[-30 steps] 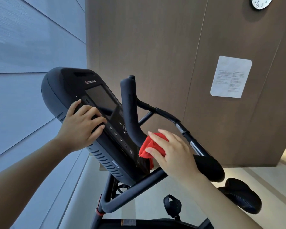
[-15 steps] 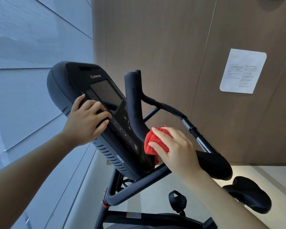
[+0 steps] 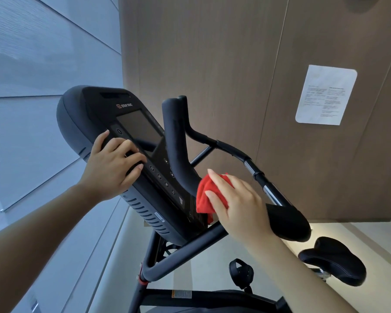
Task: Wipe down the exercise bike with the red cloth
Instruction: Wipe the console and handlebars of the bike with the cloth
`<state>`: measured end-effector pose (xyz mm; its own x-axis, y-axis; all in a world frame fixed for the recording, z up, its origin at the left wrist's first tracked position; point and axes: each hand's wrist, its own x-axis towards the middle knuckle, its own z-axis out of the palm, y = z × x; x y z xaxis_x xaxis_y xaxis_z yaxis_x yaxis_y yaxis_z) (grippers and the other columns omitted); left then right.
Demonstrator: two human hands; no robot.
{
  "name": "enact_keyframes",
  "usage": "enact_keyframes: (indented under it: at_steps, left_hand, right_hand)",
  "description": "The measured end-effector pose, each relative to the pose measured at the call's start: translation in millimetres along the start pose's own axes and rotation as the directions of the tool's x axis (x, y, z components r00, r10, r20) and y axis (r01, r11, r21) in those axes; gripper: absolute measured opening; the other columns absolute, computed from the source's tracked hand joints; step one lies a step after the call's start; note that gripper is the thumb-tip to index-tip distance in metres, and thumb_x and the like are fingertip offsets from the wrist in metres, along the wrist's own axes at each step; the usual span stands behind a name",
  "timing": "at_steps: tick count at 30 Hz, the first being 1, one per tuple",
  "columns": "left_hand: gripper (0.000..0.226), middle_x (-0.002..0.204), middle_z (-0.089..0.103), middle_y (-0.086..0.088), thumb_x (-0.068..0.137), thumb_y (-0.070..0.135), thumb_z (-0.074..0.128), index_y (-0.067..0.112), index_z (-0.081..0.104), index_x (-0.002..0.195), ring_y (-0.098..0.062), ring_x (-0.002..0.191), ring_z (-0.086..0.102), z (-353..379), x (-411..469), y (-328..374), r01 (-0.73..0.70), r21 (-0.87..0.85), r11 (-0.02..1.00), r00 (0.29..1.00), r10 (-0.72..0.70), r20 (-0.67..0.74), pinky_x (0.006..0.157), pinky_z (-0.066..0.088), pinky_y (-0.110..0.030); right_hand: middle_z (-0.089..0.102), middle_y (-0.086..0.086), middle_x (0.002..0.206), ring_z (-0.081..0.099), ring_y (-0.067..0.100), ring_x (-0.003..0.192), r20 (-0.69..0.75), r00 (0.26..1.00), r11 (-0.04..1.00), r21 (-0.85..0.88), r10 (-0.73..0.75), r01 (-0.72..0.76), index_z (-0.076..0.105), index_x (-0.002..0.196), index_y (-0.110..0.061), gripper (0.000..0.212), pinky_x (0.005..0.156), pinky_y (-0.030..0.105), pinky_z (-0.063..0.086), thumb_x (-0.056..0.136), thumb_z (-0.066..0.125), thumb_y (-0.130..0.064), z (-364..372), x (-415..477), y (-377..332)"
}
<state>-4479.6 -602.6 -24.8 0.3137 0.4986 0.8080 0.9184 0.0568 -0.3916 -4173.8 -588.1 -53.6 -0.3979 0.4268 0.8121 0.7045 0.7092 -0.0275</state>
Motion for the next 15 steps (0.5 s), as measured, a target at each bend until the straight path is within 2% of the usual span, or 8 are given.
enact_keyframes:
  at_steps: [4, 6, 8, 11, 13, 15]
  left_hand:
    - [0.034, 0.091, 0.057, 0.002, 0.092, 0.037, 0.036, 0.026, 0.068, 0.09, -0.025, 0.098, 0.05, -2.5, 0.3, 0.5, 0.001, -0.013, 1.0, 1.0, -0.001, 0.019, 0.111, 0.016, -0.046]
    - [0.034, 0.091, 0.058, 0.001, 0.092, 0.037, 0.037, 0.026, 0.068, 0.09, -0.025, 0.097, 0.051, -4.4, 0.5, 1.2, 0.002, -0.016, 1.0, 0.999, -0.001, 0.034, 0.111, 0.017, -0.046]
    - [0.034, 0.091, 0.059, 0.001, 0.091, 0.037, 0.037, 0.025, 0.069, 0.09, -0.025, 0.097, 0.052, -6.8, 0.5, 1.5, 0.001, -0.015, 1.0, 0.999, 0.0, 0.054, 0.11, 0.018, -0.048]
    - [0.034, 0.091, 0.059, 0.001, 0.09, 0.038, 0.037, 0.025, 0.069, 0.09, -0.026, 0.097, 0.054, -8.8, 1.2, 1.1, -0.015, -0.025, 1.0, 0.998, 0.017, 0.067, 0.109, 0.02, -0.049]
    - [0.034, 0.091, 0.06, 0.0, 0.09, 0.037, 0.038, 0.025, 0.069, 0.089, -0.026, 0.097, 0.055, -8.6, 1.2, 0.2, -0.02, -0.03, 0.999, 0.998, 0.022, 0.066, 0.108, 0.021, -0.049]
    - [0.034, 0.09, 0.06, 0.0, 0.09, 0.038, 0.037, 0.025, 0.069, 0.089, -0.026, 0.097, 0.054, -7.8, 0.7, 0.4, -0.02, -0.035, 0.999, 0.998, 0.022, 0.061, 0.108, 0.021, -0.049]
  right_hand:
    - [0.054, 0.012, 0.13, 0.057, 0.029, 0.113, 0.084, 0.991, 0.993, -0.067, 0.106, -0.101, 0.051, 0.133, -0.027, 0.05, 0.08, 0.036, 0.052, 0.092, 0.036, -0.052, -6.7, -20.1, 11.3]
    - [0.052, 0.015, 0.132, 0.055, 0.033, 0.114, 0.058, 0.983, 0.983, -0.073, 0.173, -0.169, 0.053, 0.132, -0.026, 0.051, 0.083, 0.04, 0.051, 0.091, 0.037, -0.053, -1.3, -18.1, 0.5]
    - [0.057, 0.014, 0.127, 0.059, 0.033, 0.107, -0.003, 0.979, 0.976, -0.076, 0.206, -0.206, 0.051, 0.134, -0.022, 0.053, 0.08, 0.039, 0.053, 0.091, 0.039, -0.052, 4.7, -9.6, -13.2]
    - [0.061, 0.011, 0.122, 0.063, 0.028, 0.102, -0.086, 0.965, 0.968, 0.005, 0.249, -0.249, 0.033, 0.144, -0.01, 0.066, 0.078, 0.034, 0.053, 0.092, 0.048, -0.048, 10.4, 3.4, -24.8]
    - [0.057, 0.011, 0.129, 0.061, 0.027, 0.11, -0.094, 0.947, 0.951, 0.077, 0.306, -0.299, 0.022, 0.146, -0.005, 0.079, 0.083, 0.032, 0.05, 0.087, 0.047, -0.052, 13.0, 6.4, -26.2]
    - [0.047, 0.011, 0.141, 0.052, 0.027, 0.122, -0.071, 0.942, 0.943, 0.085, 0.329, -0.323, 0.025, 0.145, -0.006, 0.082, 0.092, 0.03, 0.042, 0.085, 0.042, -0.058, 14.1, 2.6, -23.3]
